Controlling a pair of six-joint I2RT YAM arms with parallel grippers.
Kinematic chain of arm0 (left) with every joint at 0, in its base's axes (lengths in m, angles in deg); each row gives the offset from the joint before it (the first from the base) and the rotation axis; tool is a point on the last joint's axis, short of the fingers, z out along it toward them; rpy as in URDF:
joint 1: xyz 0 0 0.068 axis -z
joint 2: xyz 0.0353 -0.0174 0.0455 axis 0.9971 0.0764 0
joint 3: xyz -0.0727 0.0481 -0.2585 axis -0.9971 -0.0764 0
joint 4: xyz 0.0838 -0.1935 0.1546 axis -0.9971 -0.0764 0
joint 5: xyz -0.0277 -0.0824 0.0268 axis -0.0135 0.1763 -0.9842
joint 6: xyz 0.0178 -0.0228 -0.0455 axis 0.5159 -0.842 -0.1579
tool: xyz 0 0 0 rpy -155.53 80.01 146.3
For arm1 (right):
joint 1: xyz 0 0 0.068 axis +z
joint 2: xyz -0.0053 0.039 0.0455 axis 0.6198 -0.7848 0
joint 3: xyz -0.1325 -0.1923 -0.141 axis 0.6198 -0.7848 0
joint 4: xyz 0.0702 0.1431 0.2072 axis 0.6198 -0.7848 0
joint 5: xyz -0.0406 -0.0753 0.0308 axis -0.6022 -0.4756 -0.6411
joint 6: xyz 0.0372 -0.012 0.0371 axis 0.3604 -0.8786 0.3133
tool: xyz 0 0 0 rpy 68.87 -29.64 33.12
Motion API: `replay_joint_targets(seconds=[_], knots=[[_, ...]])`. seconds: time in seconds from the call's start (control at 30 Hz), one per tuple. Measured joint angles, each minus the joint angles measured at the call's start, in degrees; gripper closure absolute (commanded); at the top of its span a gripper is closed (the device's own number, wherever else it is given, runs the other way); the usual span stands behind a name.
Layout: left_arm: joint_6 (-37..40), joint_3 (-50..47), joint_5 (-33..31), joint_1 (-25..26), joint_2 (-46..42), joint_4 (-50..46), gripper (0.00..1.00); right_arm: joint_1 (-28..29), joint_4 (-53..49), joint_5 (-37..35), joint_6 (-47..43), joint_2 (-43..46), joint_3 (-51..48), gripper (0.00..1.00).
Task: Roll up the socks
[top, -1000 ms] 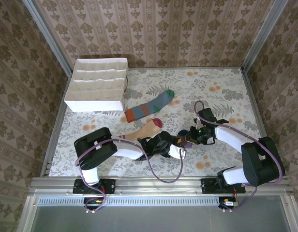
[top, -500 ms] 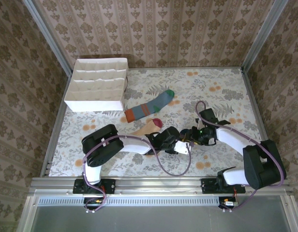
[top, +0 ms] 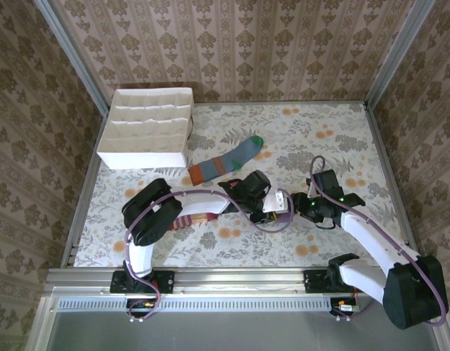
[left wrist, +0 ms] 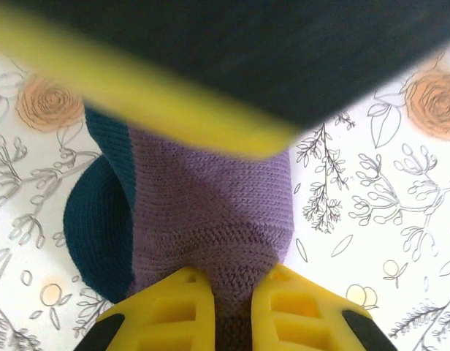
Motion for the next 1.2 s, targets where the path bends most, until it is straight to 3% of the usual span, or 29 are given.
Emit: replay_joint_targets(seconds=[0.33,0.7,0.97,1.2], knots=[[-12.02,6.64,13.49,-5.44,5.55,-5.14,1.00,-0.17,2.62,2.34,3.72,0.68,-5.07,0.40],[-29.49,7.50,26.62,-11.02,10.34,-0.59,1.00,-0.09,11.52,4.13,15.89,0.68,-8.15,0.37],[-38.05,7.21,29.53,-12.46,12.09,3.37,1.00,0.28,14.93,2.78,23.82,0.59,-8.68,0.33],[-40.04,7.21,29.77,-12.57,12.39,4.31,1.00,0.90,18.23,2.27,26.84,-3.19,-8.68,0.31]])
